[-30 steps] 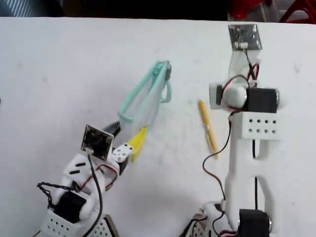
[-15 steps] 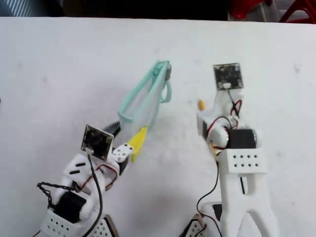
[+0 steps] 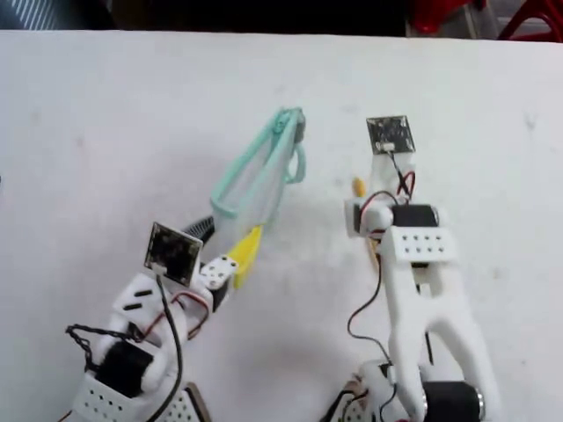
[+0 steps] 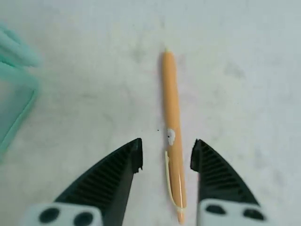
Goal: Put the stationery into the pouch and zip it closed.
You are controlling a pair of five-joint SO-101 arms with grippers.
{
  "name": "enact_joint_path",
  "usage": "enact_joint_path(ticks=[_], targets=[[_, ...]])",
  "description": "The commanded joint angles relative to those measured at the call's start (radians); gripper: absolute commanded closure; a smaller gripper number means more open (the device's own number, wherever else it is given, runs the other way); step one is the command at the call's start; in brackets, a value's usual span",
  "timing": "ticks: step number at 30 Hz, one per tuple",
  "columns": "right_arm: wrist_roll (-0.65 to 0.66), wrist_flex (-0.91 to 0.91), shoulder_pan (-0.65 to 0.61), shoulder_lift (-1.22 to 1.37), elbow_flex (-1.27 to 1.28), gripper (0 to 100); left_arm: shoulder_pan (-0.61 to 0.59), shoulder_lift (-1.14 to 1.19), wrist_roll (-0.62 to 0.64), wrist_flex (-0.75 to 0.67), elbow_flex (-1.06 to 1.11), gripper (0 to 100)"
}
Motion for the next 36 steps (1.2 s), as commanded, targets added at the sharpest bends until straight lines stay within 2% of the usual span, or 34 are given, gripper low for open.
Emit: enact_joint_path(ticks=[1, 18, 31, 36], targets=[[-0.008, -0.045, 0.004, 0.027, -0.028, 81.0, 0.012, 0.005, -0.011, -0.017, -0.005, 79], [-0.009, -0.071, 0.005, 0.045, -0.023, 98.1, 0.012, 0.005, -0.011, -0.015, -0.005, 79], [0.002, -0.065, 0.005, 0.053, -0.021, 97.5, 0.012, 0.005, -0.011, -0.015, -0.005, 79], [0.002, -0.067, 0.008, 0.174, -0.072, 97.4, 0.012, 0.005, -0.011, -0.015, -0.006, 79]])
